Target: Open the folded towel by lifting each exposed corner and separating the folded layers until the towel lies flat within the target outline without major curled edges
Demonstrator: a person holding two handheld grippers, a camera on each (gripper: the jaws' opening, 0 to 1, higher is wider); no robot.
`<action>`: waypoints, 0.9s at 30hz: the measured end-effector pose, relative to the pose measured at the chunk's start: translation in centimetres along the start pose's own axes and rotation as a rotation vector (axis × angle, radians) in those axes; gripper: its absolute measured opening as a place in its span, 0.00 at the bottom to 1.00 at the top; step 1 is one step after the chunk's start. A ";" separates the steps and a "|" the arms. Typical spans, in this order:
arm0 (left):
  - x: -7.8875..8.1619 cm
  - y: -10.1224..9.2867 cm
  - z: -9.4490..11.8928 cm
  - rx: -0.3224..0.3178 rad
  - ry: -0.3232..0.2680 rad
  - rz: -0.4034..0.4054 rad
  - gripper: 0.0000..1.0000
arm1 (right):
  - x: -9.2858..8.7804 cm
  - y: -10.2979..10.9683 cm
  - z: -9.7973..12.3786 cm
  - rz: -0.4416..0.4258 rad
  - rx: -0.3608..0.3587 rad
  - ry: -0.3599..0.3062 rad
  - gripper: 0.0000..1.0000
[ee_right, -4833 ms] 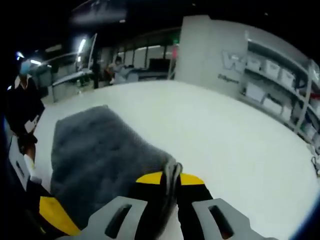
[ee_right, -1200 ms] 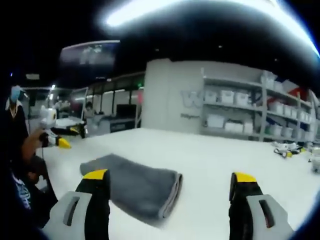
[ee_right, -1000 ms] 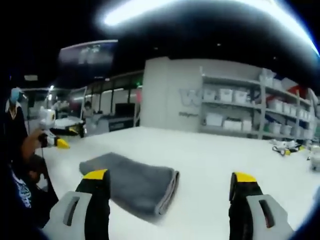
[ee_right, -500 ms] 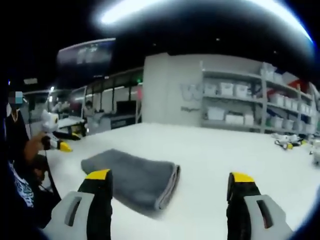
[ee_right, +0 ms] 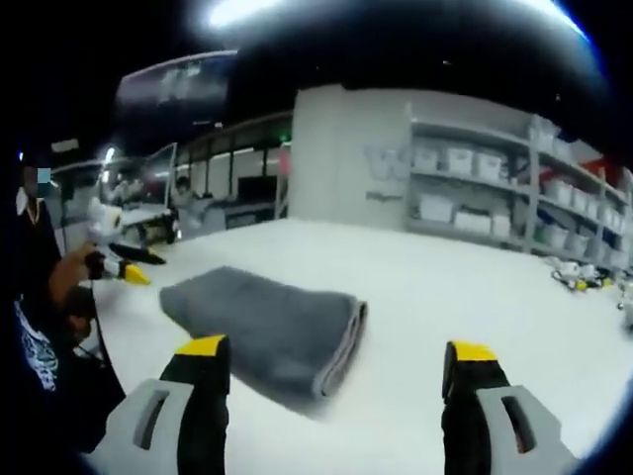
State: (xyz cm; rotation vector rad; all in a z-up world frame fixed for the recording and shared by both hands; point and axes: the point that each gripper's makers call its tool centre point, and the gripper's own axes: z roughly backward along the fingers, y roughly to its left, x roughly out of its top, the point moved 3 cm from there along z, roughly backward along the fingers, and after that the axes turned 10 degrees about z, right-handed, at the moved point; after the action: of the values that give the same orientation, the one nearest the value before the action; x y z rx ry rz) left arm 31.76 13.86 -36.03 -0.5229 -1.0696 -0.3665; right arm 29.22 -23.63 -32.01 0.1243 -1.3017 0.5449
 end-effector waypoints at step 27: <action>-1.9 -0.3 -1.5 -0.028 0.064 0.046 0.39 | -2.6 2.8 -2.5 0.019 0.103 0.056 0.57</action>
State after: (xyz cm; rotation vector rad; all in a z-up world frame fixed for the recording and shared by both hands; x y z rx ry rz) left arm 31.85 12.88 -38.26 -0.5560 -0.9904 -0.3562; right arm 29.69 -21.03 -35.71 0.1806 -1.2216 0.6279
